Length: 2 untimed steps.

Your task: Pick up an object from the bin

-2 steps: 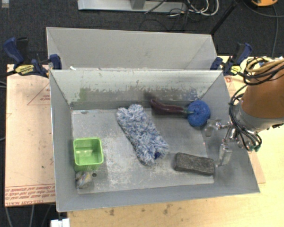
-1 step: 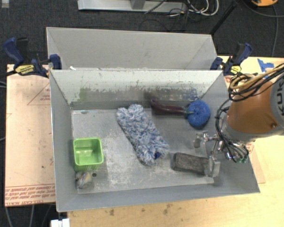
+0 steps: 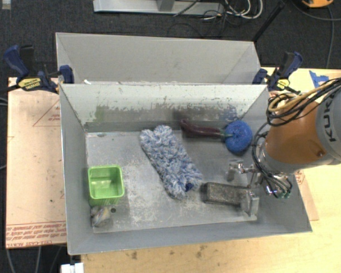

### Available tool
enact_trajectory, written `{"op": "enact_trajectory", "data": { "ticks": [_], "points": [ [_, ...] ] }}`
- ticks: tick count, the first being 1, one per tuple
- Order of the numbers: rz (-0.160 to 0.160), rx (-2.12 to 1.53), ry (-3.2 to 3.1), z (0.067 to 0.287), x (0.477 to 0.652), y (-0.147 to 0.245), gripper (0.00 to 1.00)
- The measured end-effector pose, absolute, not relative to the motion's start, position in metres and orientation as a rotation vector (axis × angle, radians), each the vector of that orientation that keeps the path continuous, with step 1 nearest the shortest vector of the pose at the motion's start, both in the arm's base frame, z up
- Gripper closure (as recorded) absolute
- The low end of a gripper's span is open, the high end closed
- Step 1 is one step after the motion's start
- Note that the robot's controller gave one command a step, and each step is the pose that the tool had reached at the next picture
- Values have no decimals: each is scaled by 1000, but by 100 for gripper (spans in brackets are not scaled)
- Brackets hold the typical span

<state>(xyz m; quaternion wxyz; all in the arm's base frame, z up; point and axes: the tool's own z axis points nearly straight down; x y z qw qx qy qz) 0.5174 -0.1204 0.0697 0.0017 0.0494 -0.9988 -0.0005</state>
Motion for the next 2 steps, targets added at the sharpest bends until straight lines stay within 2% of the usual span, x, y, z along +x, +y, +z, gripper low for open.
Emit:
{"op": "enact_trajectory", "data": {
  "ticks": [1, 2],
  "points": [
    [-1, 75, -3139, 72, 502, -123, 100],
    [-1, 76, -3139, 72, 502, -123, 100]
  ]
}}
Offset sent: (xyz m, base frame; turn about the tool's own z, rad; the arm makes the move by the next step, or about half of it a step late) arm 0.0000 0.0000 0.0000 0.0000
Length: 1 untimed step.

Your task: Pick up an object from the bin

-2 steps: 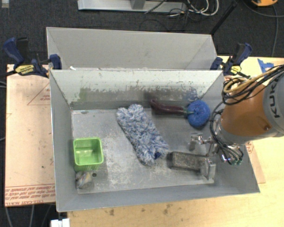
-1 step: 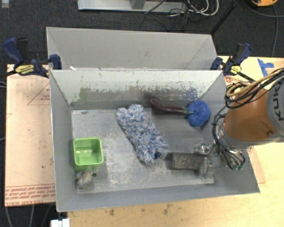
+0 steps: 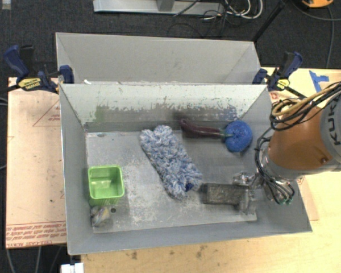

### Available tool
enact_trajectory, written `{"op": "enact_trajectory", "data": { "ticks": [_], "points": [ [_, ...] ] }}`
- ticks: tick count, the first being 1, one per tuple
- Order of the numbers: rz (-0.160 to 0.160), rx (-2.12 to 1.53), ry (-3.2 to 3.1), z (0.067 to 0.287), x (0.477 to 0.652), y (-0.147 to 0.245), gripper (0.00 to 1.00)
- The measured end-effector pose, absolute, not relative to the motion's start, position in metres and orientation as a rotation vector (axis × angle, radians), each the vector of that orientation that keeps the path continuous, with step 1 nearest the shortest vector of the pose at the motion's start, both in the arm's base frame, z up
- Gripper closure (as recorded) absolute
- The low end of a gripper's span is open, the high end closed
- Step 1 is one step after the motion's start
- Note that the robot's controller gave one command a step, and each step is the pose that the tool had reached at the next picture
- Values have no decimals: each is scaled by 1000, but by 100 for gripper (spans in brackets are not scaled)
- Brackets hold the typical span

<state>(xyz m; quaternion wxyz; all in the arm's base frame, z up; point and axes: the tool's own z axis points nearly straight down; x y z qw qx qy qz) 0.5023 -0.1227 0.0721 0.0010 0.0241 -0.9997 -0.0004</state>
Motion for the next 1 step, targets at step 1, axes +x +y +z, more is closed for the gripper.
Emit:
{"op": "enact_trajectory", "data": {
  "ticks": [1],
  "points": [
    [3, 119, -3148, 251, 497, -109, 100]
  ]
}}
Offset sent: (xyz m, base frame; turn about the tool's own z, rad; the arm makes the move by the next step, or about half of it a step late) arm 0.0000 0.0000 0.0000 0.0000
